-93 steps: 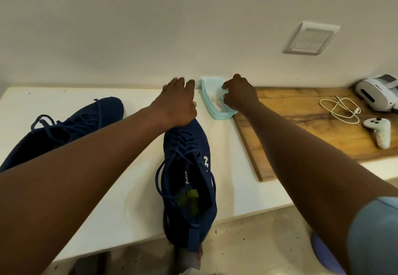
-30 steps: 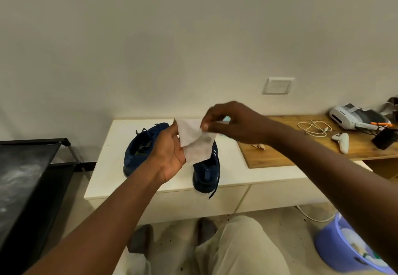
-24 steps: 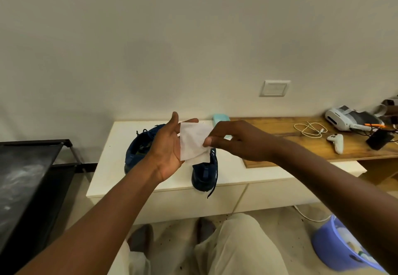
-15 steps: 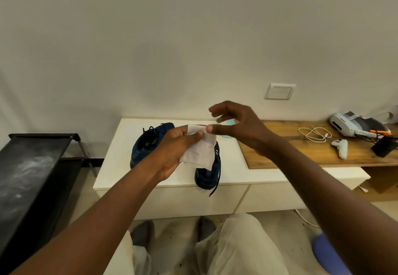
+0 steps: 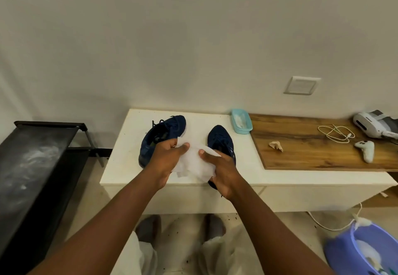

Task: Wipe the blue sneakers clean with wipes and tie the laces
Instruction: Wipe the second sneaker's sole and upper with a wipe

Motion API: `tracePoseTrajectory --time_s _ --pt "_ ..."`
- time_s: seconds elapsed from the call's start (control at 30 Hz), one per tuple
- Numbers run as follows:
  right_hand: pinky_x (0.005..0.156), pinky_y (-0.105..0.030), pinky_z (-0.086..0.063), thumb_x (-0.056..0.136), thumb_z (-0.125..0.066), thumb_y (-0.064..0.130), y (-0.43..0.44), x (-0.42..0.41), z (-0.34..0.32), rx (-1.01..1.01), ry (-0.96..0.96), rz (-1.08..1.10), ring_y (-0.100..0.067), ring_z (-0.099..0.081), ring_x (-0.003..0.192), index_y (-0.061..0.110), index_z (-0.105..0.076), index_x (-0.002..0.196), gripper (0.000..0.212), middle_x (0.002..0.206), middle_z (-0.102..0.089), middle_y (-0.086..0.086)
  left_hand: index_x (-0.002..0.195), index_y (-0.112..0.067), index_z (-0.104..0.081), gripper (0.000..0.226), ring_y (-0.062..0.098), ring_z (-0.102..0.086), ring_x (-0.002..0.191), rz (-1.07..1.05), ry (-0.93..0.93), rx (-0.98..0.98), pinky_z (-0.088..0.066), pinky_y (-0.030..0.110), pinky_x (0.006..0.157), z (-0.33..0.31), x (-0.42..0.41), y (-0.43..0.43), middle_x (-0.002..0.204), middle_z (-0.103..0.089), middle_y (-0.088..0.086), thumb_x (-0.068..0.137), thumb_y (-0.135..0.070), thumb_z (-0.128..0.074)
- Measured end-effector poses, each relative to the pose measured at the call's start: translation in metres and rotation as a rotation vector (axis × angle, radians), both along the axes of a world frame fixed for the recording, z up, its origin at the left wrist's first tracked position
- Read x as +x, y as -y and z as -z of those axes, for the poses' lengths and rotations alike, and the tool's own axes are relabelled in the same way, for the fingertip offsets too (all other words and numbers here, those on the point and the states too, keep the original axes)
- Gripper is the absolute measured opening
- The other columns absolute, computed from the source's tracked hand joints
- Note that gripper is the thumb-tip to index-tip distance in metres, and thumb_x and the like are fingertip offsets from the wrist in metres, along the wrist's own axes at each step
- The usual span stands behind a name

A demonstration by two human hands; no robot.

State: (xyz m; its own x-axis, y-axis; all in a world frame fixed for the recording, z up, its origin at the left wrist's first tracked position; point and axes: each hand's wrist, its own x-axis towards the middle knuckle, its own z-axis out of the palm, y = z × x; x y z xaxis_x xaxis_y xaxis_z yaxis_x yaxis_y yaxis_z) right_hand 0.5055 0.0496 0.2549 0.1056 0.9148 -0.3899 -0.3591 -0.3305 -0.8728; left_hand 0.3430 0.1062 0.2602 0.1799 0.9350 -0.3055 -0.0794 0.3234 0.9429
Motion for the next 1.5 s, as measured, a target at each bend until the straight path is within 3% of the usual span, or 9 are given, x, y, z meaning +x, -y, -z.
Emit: tracePoseTrajectory --time_s 0.13,0.23,0.4,0.57,0.73,0.9,1.17,1.33,1.5 --pt "0.076 -0.041 -0.060 0.084 -0.078 0.016 -0.017 0.003 0.019 -0.099 -0.016 0.152 -0.029 -0.071 0.093 0.017 -0.068 0.095 0.015 0.092 -0.076 -0.006 0.118 -0.016 -0.070 0.025 0.023 -0.069 0.108 -0.024 -0.045 -0.056 -0.057 0.048 0.097 0.027 0.003 -0.020 0.119 -0.071 0.003 0.093 -0.021 -0.073" --pt "0.082 -0.045 -0.059 0.085 -0.076 0.014 -0.034 0.008 0.029 -0.099 -0.014 0.183 -0.033 -0.071 0.095 0.014 -0.069 0.102 0.018 0.098 -0.075 -0.011 0.108 -0.023 -0.071 0.014 0.022 -0.067 0.112 -0.024 -0.088 -0.056 -0.056 0.045 0.099 0.041 0.006 -0.034 0.120 -0.070 0.001 0.095 -0.019 -0.070" --pt "0.079 -0.044 -0.060 0.083 -0.076 0.011 -0.058 0.032 0.039 -0.081 -0.063 0.275 -0.033 -0.072 0.096 0.014 -0.068 0.104 0.022 0.102 -0.076 -0.012 0.100 -0.013 -0.071 0.010 0.021 -0.076 0.091 -0.088 -0.055 0.026 -0.062 0.030 0.078 0.039 0.003 -0.055 0.105 -0.074 0.015 0.094 -0.006 -0.067" --pt "0.070 -0.037 -0.059 0.078 -0.077 0.013 -0.081 0.070 0.046 -0.041 -0.117 0.433 -0.033 -0.072 0.099 0.008 -0.065 0.122 0.045 0.111 -0.074 -0.015 0.098 -0.013 -0.072 0.008 0.010 -0.074 0.072 -0.146 -0.493 0.362 -0.062 0.025 0.069 0.024 -0.016 -0.087 0.085 -0.075 0.000 0.095 -0.018 -0.068" --pt "0.064 -0.033 -0.059 0.080 -0.077 0.010 -0.086 0.062 0.054 0.024 -0.079 0.439 -0.025 -0.073 0.089 0.017 -0.070 0.107 0.028 0.101 -0.075 -0.006 0.092 0.000 -0.072 0.051 0.017 -0.063 0.072 0.085 -0.937 0.231 -0.043 0.026 0.061 0.021 -0.022 -0.124 0.084 -0.070 0.014 0.093 -0.051 -0.066" --pt "0.082 -0.047 -0.061 0.084 -0.077 0.012 -0.098 0.026 0.061 0.073 0.033 0.304 -0.030 -0.072 0.096 0.013 -0.068 0.111 0.029 0.106 -0.074 -0.009 0.112 -0.012 -0.062 0.063 0.024 -0.066 0.095 0.089 -0.739 -0.073 -0.056 0.040 0.091 0.033 -0.004 -0.150 0.103 -0.069 0.006 0.081 -0.066 -0.072" --pt "0.104 -0.054 -0.048 0.089 -0.074 0.022 -0.097 0.024 0.060 -0.004 -0.098 0.199 -0.025 -0.068 0.111 0.025 -0.067 0.114 0.026 0.115 -0.073 0.003 0.115 -0.010 -0.055 0.032 0.028 -0.062 0.093 -0.083 -0.614 -0.077 -0.056 0.041 0.088 0.042 0.026 -0.160 0.091 -0.059 0.004 0.097 -0.033 -0.066" --pt "0.090 -0.037 -0.058 0.095 -0.066 0.016 -0.095 0.028 0.038 0.096 -0.007 0.280 -0.018 -0.068 0.104 0.025 -0.064 0.116 0.023 0.112 -0.072 0.006 0.108 -0.003 -0.064 0.030 0.023 -0.066 0.084 -0.146 -0.463 -0.100 -0.052 0.032 0.067 0.018 0.014 -0.144 0.095 -0.069 0.008 0.096 -0.029 -0.071" --pt "0.062 -0.003 -0.045 0.099 -0.060 0.027 -0.085 0.026 0.014 0.337 0.560 0.384 0.012 -0.057 0.088 0.034 -0.050 0.097 0.012 0.094 -0.056 0.022 0.106 -0.004 -0.071 0.025 0.025 -0.071 0.089 -0.164 -0.134 -0.309 -0.056 0.033 0.068 0.012 -0.002 -0.111 0.101 -0.076 0.012 0.090 -0.022 -0.078"
